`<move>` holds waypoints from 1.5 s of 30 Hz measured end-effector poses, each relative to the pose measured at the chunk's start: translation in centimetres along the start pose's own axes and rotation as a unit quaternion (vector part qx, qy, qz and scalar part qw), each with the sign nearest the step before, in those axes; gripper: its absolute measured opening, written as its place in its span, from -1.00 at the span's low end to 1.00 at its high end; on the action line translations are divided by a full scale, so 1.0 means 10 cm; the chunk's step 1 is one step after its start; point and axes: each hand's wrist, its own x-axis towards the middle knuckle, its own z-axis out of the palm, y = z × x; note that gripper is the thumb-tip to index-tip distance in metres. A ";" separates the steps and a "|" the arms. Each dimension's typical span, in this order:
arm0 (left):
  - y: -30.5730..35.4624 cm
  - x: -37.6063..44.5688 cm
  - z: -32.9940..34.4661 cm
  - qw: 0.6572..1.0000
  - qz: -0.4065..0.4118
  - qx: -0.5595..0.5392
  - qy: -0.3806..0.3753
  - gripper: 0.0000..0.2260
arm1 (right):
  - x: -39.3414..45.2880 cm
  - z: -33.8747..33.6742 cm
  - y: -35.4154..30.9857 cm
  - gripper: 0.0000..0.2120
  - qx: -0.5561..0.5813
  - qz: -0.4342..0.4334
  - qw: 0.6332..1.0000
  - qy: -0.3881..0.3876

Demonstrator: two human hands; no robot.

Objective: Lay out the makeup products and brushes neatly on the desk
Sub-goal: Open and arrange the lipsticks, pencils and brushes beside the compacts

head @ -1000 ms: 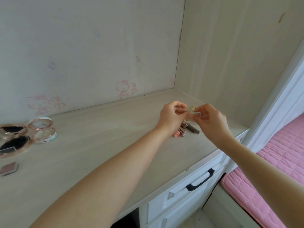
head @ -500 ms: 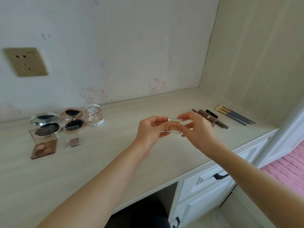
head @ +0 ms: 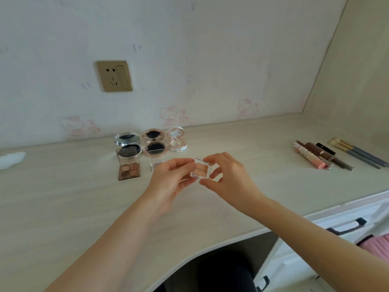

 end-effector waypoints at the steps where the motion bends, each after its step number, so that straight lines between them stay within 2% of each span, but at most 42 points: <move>1: 0.00 -0.03 -0.08 1.000 -0.005 -0.008 0.005 -0.83 | 0.01 0.06 -0.04 -0.57 -0.001 -0.004 1.000 -0.008; 8: -0.08 -0.15 -0.40 0.982 -0.085 -0.167 -0.021 -0.81 | 0.01 0.36 -0.18 -0.59 -0.017 -0.031 0.999 -0.028; 11: -0.07 -0.17 -0.43 0.970 -0.107 -0.209 -0.057 -0.76 | 0.03 0.42 -0.22 -0.61 -0.031 -0.049 0.998 -0.014; 13: -0.06 -0.17 -0.43 0.968 -0.103 -0.220 -0.055 -0.74 | 0.05 0.44 -0.24 -0.59 -0.062 -0.069 0.996 -0.005; 16: -0.08 -0.16 -0.44 0.972 -0.089 -0.214 -0.047 -0.76 | 0.07 0.46 -0.28 -0.54 -0.102 -0.101 0.990 0.000; 18: -0.09 -0.16 -0.43 0.973 -0.085 -0.210 -0.043 -0.77 | 0.09 0.46 -0.31 -0.59 -0.097 -0.114 0.989 -0.001; 22: -0.10 -0.15 -0.44 0.974 -0.084 -0.208 -0.038 -0.68 | 0.16 0.38 -0.33 -0.60 -0.059 -0.103 0.993 -0.023; 28: -0.13 -0.13 -0.44 0.978 -0.074 -0.188 -0.041 -0.75 | 0.17 0.31 -0.31 -0.60 -0.037 -0.103 0.992 -0.056; 33: -0.13 -0.14 -0.44 0.980 -0.079 -0.177 -0.046 -0.69 | 0.18 0.26 -0.30 -0.63 -0.035 -0.097 0.991 -0.085; 40: -0.10 -0.15 -0.43 0.981 -0.077 -0.168 -0.064 -0.66 | 0.18 0.21 -0.30 -0.65 -0.041 -0.110 0.991 -0.070; 45: -0.12 -0.15 -0.42 0.985 -0.045 -0.166 -0.033 -0.70 | 0.16 0.25 -0.29 -0.57 -0.046 -0.107 0.989 -0.086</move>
